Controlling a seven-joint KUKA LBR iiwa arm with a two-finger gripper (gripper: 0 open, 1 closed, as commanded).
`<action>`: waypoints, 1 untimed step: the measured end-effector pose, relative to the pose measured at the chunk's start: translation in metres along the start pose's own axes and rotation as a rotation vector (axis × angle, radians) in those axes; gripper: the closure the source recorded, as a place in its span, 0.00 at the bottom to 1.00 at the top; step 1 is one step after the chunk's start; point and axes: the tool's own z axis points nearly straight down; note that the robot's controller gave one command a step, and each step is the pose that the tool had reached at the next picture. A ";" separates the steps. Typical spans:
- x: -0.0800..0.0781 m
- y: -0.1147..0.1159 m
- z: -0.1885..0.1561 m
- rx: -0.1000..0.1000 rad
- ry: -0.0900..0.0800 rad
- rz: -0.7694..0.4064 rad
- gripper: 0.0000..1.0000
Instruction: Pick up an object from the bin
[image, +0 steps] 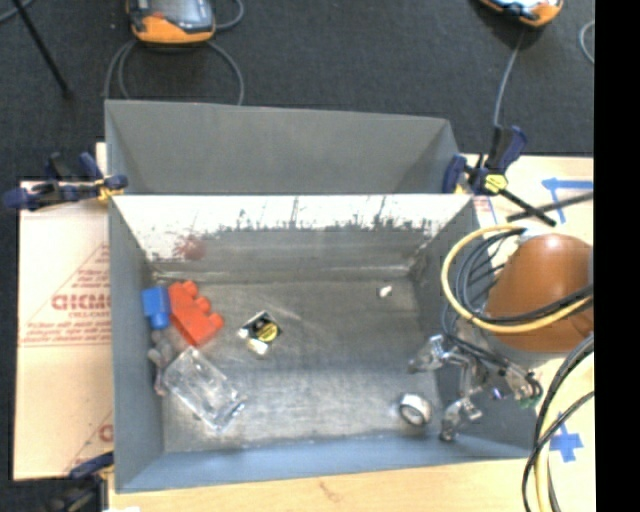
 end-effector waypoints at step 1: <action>-0.021 0.032 0.025 0.015 -0.020 -0.267 0.00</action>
Offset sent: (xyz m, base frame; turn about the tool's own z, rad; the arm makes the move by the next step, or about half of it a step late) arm 0.0044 0.0412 -0.0307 -0.2735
